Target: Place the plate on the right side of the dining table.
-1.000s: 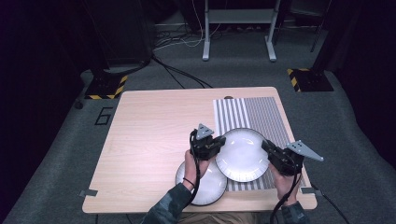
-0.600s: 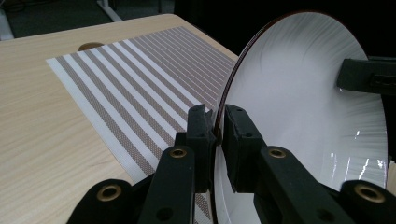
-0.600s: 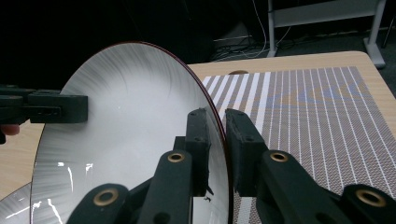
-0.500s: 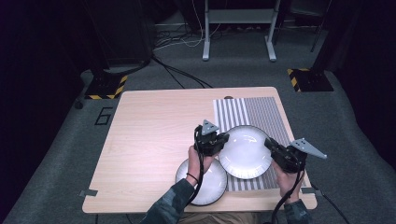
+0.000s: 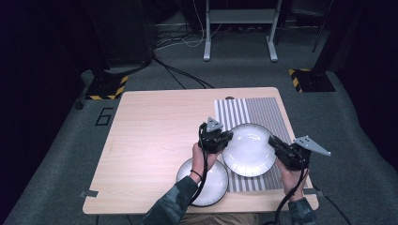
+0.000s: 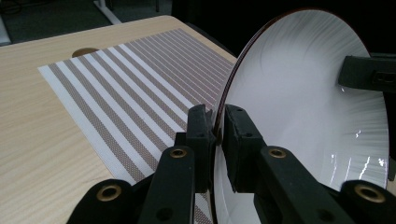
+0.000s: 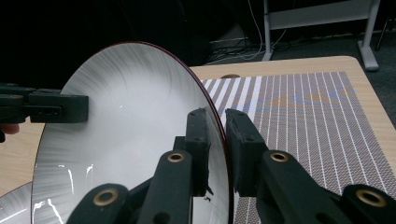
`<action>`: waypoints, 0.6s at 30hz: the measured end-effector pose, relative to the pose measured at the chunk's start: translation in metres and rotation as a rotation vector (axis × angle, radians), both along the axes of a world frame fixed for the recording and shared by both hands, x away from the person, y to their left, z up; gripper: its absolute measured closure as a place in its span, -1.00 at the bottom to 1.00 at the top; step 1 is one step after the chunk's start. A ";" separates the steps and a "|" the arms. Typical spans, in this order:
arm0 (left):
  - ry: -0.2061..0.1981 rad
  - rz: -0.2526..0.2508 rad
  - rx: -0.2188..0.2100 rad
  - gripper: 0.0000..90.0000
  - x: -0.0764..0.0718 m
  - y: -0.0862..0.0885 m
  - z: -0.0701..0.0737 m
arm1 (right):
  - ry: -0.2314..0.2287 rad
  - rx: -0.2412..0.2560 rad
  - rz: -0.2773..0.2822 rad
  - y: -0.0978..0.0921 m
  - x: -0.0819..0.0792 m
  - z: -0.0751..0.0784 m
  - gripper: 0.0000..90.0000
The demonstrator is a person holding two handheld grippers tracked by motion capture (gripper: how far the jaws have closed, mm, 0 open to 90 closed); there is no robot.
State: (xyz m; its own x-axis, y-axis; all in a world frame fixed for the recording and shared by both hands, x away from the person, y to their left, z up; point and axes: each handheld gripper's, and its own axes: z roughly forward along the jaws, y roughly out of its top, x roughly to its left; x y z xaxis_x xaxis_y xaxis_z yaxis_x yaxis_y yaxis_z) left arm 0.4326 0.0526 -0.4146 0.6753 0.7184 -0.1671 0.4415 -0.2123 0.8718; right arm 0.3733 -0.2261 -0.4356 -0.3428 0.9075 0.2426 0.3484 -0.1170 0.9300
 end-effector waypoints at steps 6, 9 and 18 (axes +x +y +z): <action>-0.001 0.002 0.008 0.79 0.004 -0.003 0.001 | -0.005 -0.002 -0.001 -0.003 0.003 0.000 0.76; 0.000 0.004 0.006 0.79 0.006 -0.005 0.000 | -0.006 0.003 -0.001 -0.004 0.006 -0.001 0.76; 0.001 0.005 0.012 0.79 0.012 -0.008 -0.001 | -0.003 -0.005 -0.001 -0.007 0.012 -0.001 0.77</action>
State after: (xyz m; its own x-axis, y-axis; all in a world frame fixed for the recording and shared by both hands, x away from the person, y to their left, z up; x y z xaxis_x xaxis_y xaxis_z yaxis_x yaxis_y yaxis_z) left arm 0.4450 0.0443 -0.4159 0.6713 0.7238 -0.1593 0.4434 -0.2200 0.8689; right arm 0.3852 -0.2327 -0.4370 -0.3426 0.9091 0.2369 0.3453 -0.1127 0.9317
